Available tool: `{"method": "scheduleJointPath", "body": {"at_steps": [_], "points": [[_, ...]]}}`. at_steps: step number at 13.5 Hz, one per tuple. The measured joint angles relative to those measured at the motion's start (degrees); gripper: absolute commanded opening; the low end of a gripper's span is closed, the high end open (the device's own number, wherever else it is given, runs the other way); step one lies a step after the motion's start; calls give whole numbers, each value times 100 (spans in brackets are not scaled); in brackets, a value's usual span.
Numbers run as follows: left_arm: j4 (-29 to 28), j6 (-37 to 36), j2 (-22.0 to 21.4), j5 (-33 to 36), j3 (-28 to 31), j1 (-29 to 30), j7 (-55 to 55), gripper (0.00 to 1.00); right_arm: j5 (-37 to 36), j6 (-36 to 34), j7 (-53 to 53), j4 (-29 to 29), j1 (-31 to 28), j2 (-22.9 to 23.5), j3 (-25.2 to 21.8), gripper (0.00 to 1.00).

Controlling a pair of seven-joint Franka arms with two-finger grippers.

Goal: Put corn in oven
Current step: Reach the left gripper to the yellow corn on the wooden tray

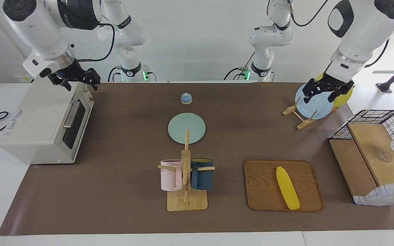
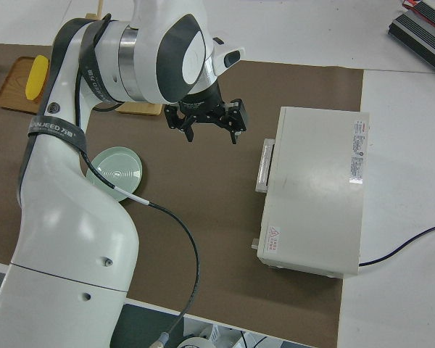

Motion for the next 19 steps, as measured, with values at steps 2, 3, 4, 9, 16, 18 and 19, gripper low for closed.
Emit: {"method": "scheduleJointPath", "body": {"at_steps": [2,3,4,9,16,18,19], "points": [[0,0,0,0,0,-6,0,100,0,0,0,0,0,0,0,100],[0,0,0,0,0,-6,0,100,0,0,0,0,0,0,0,100],[0,0,0,0,0,-6,0,100,0,0,0,0,0,0,0,100],[0,0,0,0,1,-6,0,100,0,0,0,0,0,0,0,100],[-19,274,14,-3,-2,-10,-1,100,0,0,0,0,0,0,0,100],[-46,422,102,-56,-22,-41,-1,100,0,0,0,0,0,0,0,100],[-54,523,195,-68,-28,-83,-1,100,0,0,0,0,0,0,0,100]]}}
